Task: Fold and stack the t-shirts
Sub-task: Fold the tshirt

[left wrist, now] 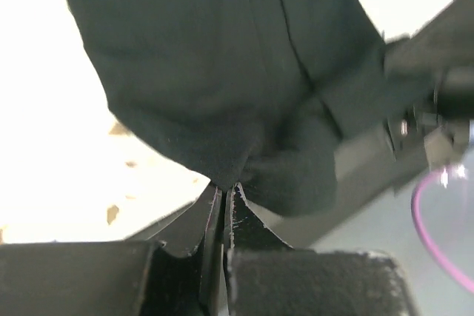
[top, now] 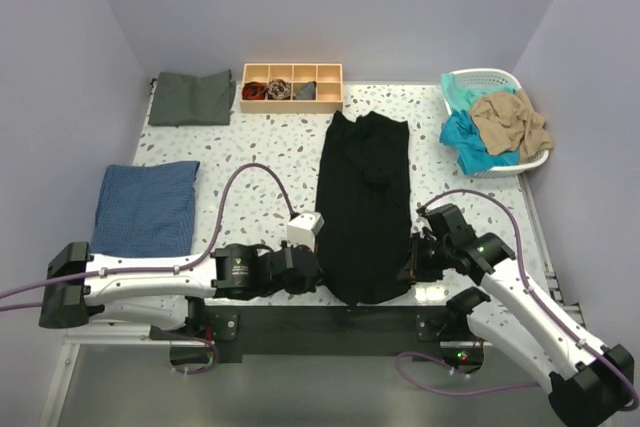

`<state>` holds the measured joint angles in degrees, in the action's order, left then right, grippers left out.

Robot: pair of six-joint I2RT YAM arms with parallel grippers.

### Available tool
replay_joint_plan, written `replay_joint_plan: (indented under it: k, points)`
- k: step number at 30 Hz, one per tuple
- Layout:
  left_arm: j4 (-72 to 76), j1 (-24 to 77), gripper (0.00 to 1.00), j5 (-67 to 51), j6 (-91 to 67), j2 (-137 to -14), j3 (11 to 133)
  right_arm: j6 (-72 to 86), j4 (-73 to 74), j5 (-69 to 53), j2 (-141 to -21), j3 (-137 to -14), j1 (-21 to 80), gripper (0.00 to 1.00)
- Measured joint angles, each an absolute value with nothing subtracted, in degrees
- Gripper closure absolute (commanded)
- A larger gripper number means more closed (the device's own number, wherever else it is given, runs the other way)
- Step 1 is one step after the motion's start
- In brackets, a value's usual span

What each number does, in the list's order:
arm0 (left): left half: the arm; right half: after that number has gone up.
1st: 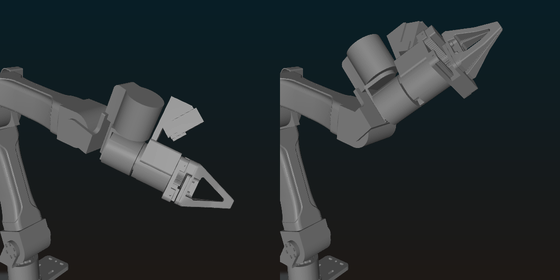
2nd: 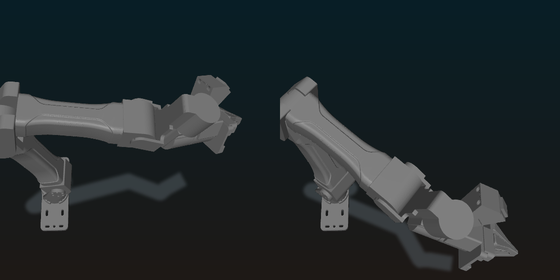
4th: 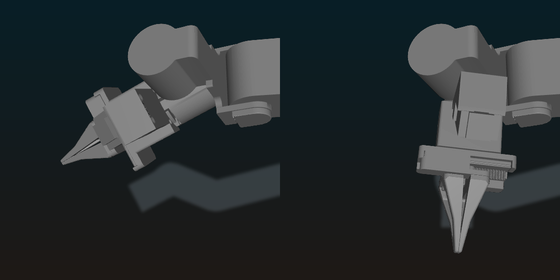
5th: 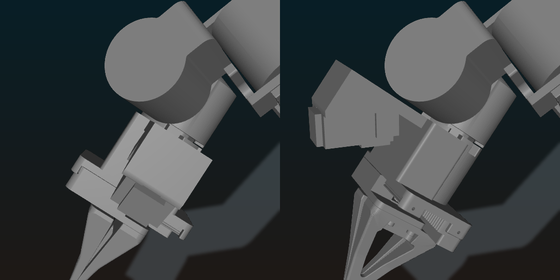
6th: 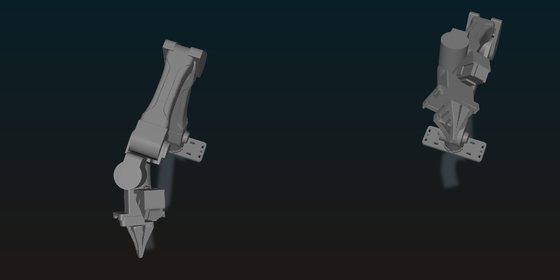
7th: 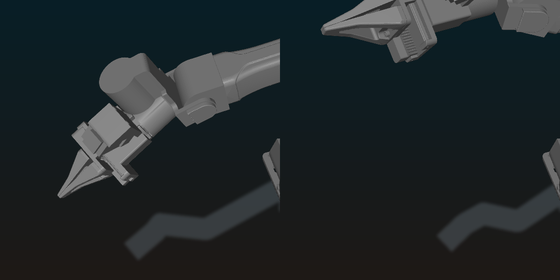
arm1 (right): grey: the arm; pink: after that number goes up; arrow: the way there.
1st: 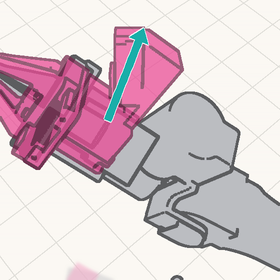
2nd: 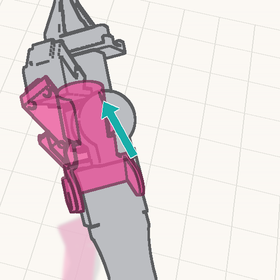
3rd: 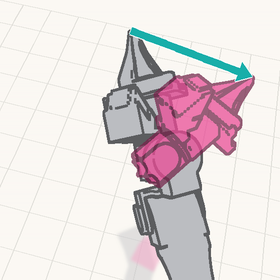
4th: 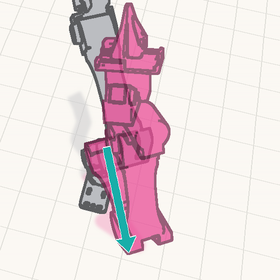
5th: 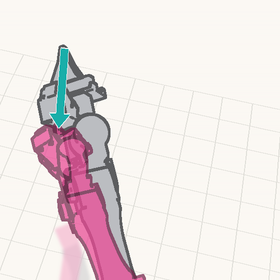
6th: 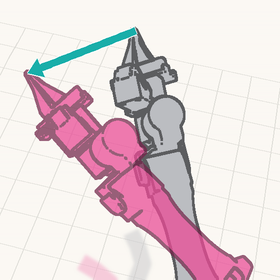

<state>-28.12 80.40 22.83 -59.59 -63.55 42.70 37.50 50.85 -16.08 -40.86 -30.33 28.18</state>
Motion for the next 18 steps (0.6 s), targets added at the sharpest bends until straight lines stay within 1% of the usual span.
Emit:
replay_joint_plan:
  k: [7,12,18]
  points:
    - [-26.81,71.33,0.95,23.59,-53.17,-65.36,43.44,37.43,49.65,-15.31,-43.86,-32.64,28.18,0.96]
    - [-24.77,65.89,0.95,22.33,-47.68,-70.74,46.13,36.97,46.28,-11.20,-46.70,-36.97,28.18,0.94]
    - [-20.58,58.52,0.96,17.93,-40.93,-77.36,50.13,34.81,44.34,-6.42,-56.84,-43.03,28.18,0.94]
